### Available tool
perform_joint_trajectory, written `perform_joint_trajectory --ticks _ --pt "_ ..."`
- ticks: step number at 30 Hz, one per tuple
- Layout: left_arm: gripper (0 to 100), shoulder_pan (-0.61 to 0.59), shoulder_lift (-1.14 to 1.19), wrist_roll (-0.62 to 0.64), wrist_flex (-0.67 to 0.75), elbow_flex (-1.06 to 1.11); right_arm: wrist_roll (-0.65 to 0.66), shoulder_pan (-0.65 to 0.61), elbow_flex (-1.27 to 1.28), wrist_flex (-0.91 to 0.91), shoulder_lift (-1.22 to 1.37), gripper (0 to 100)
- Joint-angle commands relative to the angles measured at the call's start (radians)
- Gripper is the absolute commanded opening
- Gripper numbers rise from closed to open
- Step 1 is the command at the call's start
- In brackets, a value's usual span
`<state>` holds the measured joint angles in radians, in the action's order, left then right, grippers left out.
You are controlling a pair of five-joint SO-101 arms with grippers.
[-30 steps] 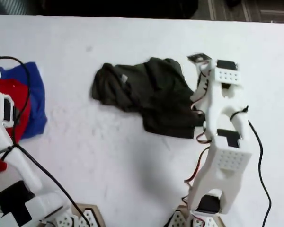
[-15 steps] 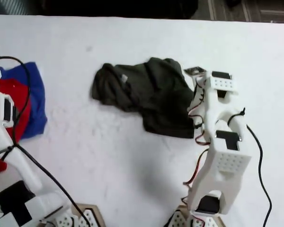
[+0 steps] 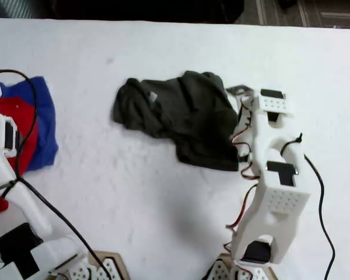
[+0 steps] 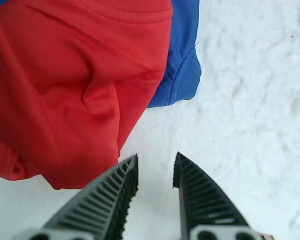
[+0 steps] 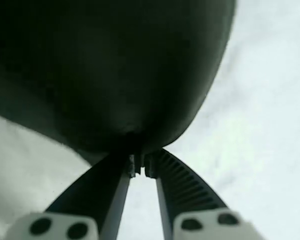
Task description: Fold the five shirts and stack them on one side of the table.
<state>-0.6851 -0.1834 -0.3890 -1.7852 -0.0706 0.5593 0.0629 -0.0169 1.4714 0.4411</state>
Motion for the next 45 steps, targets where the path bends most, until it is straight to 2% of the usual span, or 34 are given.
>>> perform_joint_trajectory --ticks 1,6,13,21,26,33,36,40,45 --pt "14 0.010 -0.041 0.000 0.003 -0.014 0.040 -0.028 -0.043 0.104 -0.186 1.8" --pt "14 0.012 -0.042 0.000 0.003 -0.014 0.049 -0.062 -0.137 0.245 -0.409 1.8" --pt "14 0.012 -0.042 0.000 0.003 -0.035 0.049 -0.120 -0.287 0.245 -0.671 1.8" --pt "14 0.044 -0.042 -0.002 0.000 -0.190 0.044 -0.245 -0.589 0.239 -0.806 1.9" --pt "14 0.105 -0.042 -0.002 0.000 -0.232 0.048 -0.318 -0.799 0.081 -0.806 1.9" --pt "14 0.182 -0.131 0.000 0.000 -0.226 0.051 -0.346 -0.807 -0.338 -0.786 1.9" --pt "14 0.232 -0.196 0.000 0.000 -0.224 0.081 -0.384 -0.816 -0.460 -0.751 1.9" --pt "14 0.300 -0.229 0.003 0.000 -0.222 0.172 -0.466 -0.815 -0.453 -0.739 1.9" --pt "14 0.374 -0.228 -0.002 0.006 -0.144 0.170 -0.458 -0.816 -0.257 -0.740 1.9"
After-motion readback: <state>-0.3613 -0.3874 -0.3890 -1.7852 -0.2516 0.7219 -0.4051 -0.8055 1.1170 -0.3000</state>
